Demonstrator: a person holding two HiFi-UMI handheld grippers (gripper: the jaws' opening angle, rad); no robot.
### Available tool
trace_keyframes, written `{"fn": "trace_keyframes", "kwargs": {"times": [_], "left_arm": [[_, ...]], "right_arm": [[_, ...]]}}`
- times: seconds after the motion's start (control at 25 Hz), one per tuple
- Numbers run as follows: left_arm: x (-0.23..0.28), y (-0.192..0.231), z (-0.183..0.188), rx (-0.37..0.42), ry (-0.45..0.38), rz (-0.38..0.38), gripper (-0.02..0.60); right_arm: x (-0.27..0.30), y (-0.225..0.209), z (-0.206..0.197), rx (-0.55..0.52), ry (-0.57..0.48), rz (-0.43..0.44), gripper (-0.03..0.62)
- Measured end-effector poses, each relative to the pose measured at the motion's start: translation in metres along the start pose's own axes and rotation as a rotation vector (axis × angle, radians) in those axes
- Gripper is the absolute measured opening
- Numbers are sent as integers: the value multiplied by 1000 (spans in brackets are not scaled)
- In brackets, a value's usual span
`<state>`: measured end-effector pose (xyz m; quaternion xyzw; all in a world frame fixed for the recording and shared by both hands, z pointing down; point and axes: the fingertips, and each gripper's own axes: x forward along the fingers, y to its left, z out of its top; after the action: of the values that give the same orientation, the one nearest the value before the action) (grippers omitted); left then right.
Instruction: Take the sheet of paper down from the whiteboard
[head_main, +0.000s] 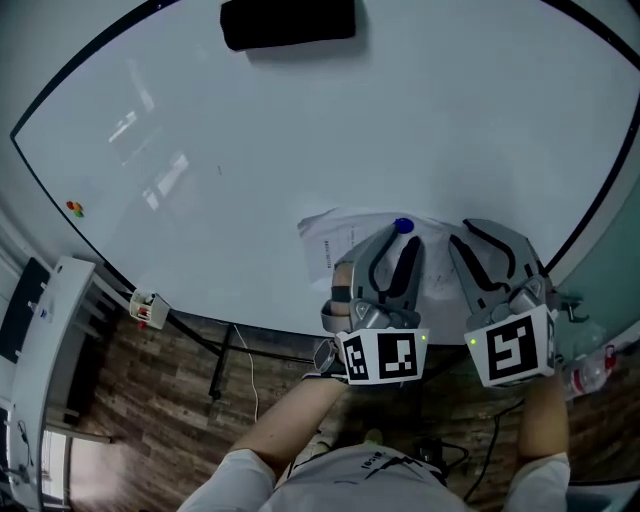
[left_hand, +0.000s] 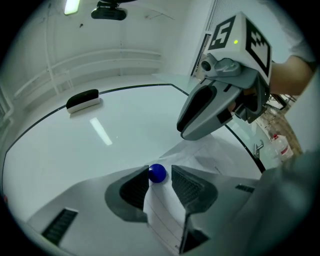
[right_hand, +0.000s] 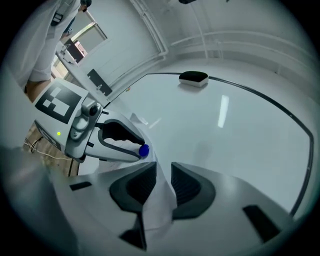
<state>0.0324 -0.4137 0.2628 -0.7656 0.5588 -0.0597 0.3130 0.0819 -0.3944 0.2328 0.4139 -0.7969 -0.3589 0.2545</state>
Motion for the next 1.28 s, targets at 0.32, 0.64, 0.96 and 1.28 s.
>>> {"fn": "trace_keyframes", "kwargs": {"times": [0.32,0.64,0.96,1.28], "left_arm": [[3,4,-1,9,-23,37,149],[8,1,-4,72,-13,51,152],[8,3,-3,46,-33,79,152],[8,5,-3,33,-51,69,132]], "right_arm": [[15,4,-10,-55,54,15,83],[26,8,-23,-177,124,25,83],[30,13,-26,-236,191,47,38],[33,12,-27,-181,185,36,15]]}}
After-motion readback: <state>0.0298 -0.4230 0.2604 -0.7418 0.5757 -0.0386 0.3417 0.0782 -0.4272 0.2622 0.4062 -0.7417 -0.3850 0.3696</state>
